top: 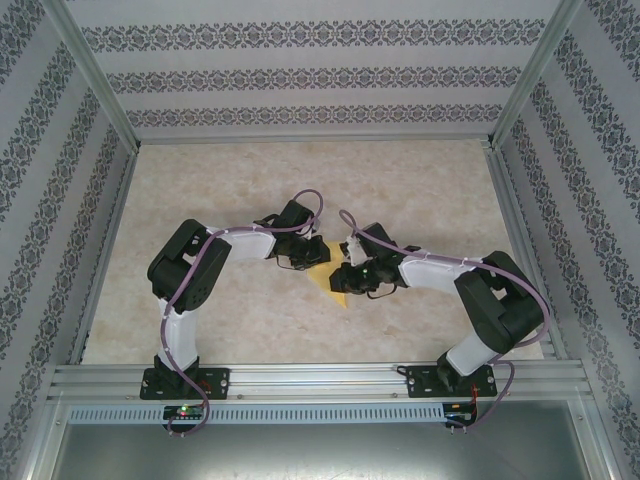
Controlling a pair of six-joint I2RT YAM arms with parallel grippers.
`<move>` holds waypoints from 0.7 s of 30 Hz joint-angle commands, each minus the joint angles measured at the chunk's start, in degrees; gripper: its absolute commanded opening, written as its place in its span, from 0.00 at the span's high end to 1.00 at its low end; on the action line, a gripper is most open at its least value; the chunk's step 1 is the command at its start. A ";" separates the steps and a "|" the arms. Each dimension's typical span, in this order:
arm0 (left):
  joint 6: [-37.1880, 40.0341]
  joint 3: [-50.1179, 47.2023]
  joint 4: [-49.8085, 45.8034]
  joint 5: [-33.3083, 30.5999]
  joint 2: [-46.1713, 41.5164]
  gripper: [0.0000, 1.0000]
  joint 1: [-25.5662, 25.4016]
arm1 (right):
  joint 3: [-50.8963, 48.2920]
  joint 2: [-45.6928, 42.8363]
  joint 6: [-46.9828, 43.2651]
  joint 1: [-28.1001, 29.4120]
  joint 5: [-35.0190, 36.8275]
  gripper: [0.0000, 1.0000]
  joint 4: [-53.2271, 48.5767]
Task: Fold a paper plane with a square sheet of paper (fold left side to right side)
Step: Fourth fold the wing at the center of the table.
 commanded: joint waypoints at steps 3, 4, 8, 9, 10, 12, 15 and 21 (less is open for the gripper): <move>1.31 -1.53 -5.21 -3.10 1.65 0.84 -0.58 | 0.49 1.15 -2.39 0.90 1.91 0.79 -4.47; 1.33 -1.52 -5.18 -3.10 1.64 0.84 -0.62 | 0.60 1.26 -2.65 0.99 2.17 0.79 -4.98; 1.26 -1.62 -5.19 -3.09 1.62 0.84 -0.58 | 1.19 1.61 -3.23 1.43 2.95 0.79 -6.43; 1.26 -1.61 -5.14 -3.09 1.65 0.84 -0.56 | 1.35 1.66 -3.32 1.59 2.96 0.79 -6.75; 1.27 -1.60 -5.13 -3.11 1.63 0.84 -0.62 | 1.44 1.74 -3.46 1.68 3.02 0.79 -6.81; 1.25 -1.62 -5.14 -3.15 1.63 0.84 -0.58 | 1.48 1.92 -3.52 1.87 3.02 0.79 -7.22; 1.29 -1.62 -5.16 -3.08 1.68 0.84 -0.59 | 1.52 1.92 -3.66 2.01 3.32 0.79 -7.77; 1.25 -1.58 -5.17 -3.10 1.68 0.84 -0.58 | 1.74 1.83 -4.51 2.32 4.63 0.79 -9.74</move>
